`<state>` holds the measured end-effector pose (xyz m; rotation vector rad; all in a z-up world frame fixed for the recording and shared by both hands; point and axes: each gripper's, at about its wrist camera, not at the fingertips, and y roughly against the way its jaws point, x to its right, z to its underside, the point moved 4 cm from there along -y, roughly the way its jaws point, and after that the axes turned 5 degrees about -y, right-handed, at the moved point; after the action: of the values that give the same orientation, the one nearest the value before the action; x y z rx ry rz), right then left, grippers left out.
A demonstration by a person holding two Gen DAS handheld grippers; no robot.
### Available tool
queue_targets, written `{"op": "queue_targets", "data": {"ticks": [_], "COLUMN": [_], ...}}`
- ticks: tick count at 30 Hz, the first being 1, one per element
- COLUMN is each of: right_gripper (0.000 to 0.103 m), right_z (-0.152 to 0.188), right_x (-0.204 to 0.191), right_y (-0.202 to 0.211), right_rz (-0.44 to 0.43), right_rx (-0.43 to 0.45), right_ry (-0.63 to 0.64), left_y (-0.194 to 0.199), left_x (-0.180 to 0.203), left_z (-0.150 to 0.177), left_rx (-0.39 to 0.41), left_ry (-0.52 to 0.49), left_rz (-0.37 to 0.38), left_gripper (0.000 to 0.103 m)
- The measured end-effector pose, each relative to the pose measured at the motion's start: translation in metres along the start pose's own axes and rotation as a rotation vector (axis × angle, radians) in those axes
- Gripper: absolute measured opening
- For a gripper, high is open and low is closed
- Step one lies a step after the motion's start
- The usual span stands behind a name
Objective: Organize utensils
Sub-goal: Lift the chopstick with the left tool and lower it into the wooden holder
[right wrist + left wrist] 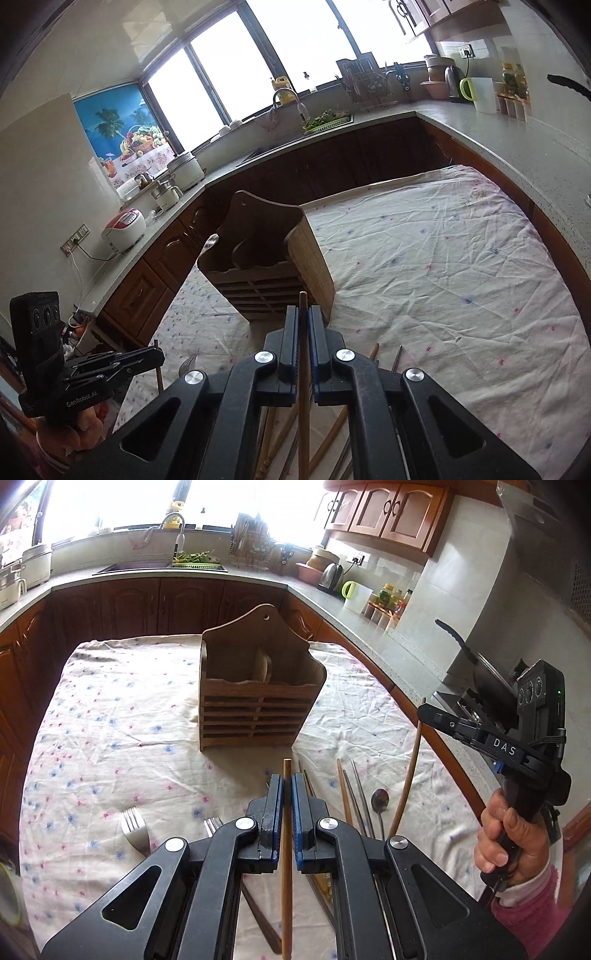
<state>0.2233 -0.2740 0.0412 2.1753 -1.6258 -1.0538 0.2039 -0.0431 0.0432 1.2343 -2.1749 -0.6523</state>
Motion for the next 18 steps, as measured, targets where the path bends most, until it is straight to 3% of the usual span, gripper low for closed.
{"op": "queue_targets", "data": {"ticks": [10, 18], "right_gripper": [0.005, 0.005], "right_z": [-0.011, -0.016], "right_x": [-0.042, -0.047], "right_y": [0.055, 0.063], "right_rz": [-0.038, -0.04], "right_rx": [0.113, 0.143], "right_ry": [0.09, 0.103], "left_y": [0.057, 0.073], "left_x": [0.0, -0.004], "left_z": [-0.003, -0.011], "left_rx": [0.104, 0.166], "left_ry": [-0.002, 0.005], "left_rz": [0.007, -0.014], "left_gripper": [0.004, 0.004]}}
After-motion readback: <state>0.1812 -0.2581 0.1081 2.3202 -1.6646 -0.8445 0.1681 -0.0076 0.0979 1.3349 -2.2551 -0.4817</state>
